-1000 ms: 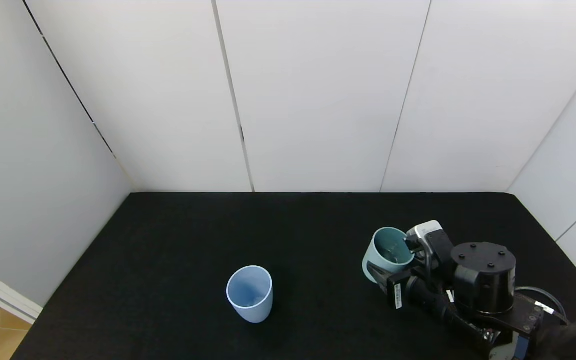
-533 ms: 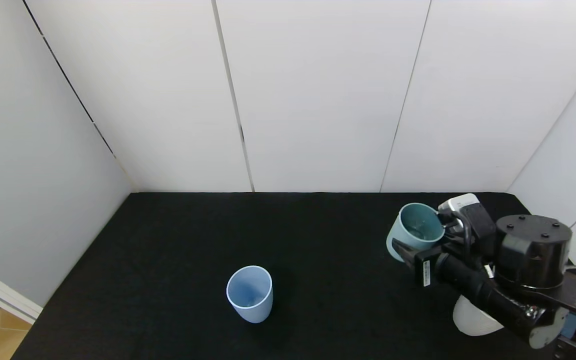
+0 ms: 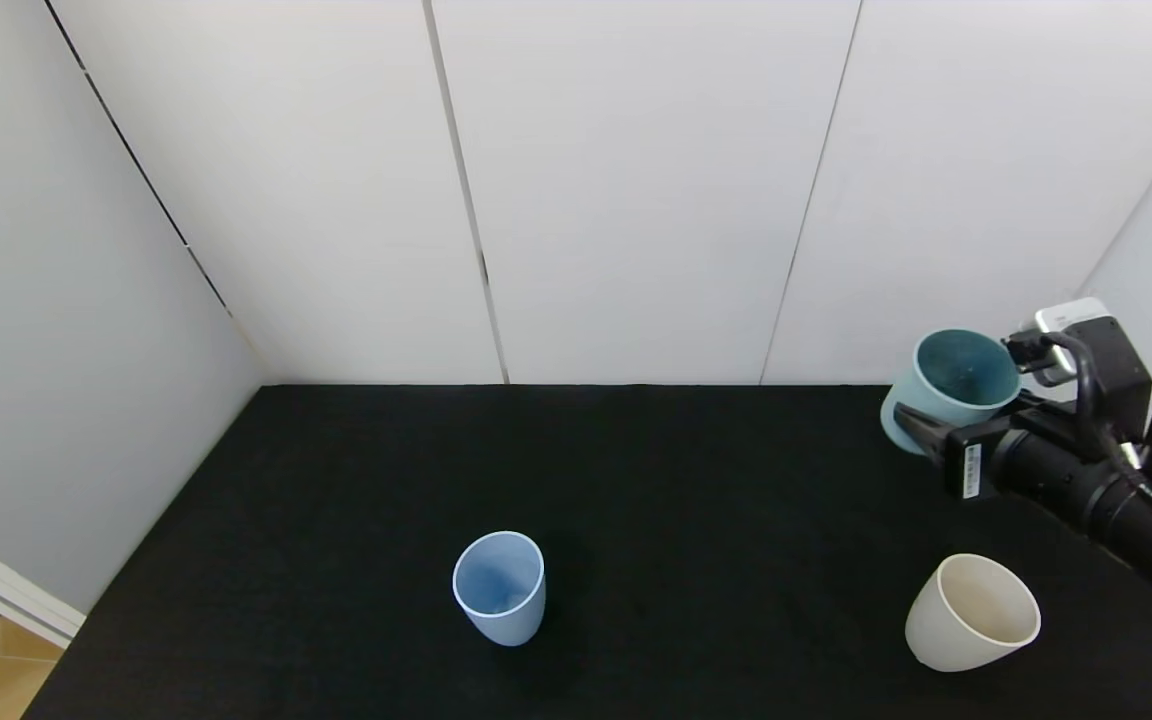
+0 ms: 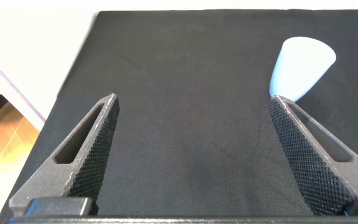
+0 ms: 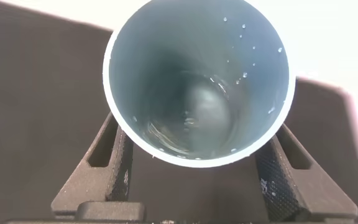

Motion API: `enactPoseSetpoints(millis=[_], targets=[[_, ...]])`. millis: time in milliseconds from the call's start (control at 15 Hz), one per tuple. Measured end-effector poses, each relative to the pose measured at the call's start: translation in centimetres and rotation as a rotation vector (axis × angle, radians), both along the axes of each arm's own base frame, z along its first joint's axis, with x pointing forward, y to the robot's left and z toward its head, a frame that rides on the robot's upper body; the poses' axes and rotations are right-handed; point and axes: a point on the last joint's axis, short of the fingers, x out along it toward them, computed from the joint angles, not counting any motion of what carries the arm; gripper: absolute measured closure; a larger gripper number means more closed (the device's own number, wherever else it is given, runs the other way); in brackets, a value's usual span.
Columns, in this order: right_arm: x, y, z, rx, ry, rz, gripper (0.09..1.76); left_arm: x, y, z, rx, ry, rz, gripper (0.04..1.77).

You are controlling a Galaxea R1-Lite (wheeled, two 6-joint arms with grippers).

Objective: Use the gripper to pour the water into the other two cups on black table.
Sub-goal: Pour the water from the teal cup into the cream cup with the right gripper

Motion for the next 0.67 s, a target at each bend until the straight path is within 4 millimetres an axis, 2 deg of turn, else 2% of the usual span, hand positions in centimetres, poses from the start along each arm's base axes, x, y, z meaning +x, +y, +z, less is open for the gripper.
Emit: enactPoseSetpoints(millis=[400, 667], targets=[[-0.9, -3.8, 2.5, -0.137, -0.083, -0.099, 0.68, 0.0, 0.0, 0.0, 0.0, 0.0, 0.0, 0.09], [-2.4, -5.2, 2.8, -0.21, -0.025, -0.096, 0.68, 0.0, 0.0, 0.0, 0.0, 0.0, 0.0, 0.09]])
